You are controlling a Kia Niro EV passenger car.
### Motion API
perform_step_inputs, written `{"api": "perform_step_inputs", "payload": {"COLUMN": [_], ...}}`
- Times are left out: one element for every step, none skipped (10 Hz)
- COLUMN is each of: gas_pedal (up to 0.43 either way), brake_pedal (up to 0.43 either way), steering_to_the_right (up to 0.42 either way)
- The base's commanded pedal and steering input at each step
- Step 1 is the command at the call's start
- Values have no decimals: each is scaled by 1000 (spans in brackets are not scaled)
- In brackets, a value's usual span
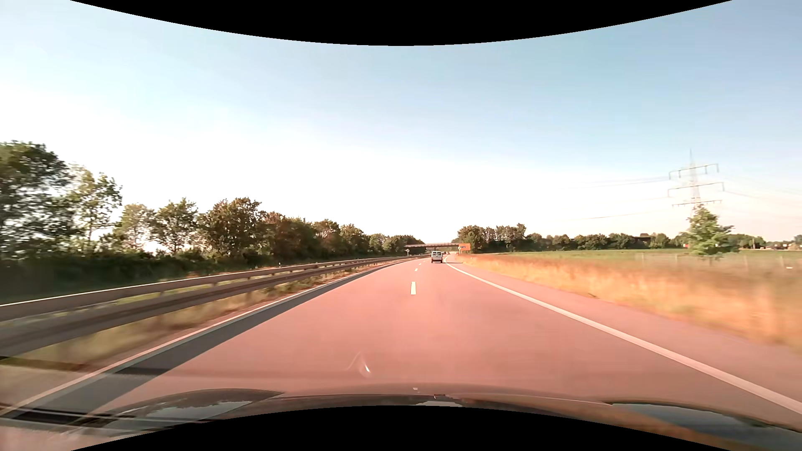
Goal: Follow the waypoints while adhering to traffic rules and regulations
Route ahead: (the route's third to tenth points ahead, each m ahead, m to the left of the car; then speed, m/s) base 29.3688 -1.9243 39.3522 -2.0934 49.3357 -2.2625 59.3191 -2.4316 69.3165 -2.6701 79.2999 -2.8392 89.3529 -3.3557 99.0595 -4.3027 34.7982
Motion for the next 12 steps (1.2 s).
{"api": "perform_step_inputs", "payload": {"gas_pedal": [370,370,370,370,370,370,370,378,378,378,378,390], "brake_pedal": [6,6,6,6,6,6,6,6,6,6,6,6], "steering_to_the_right": [13,11,10,10,10,10,10,9,8,8,8,7]}}
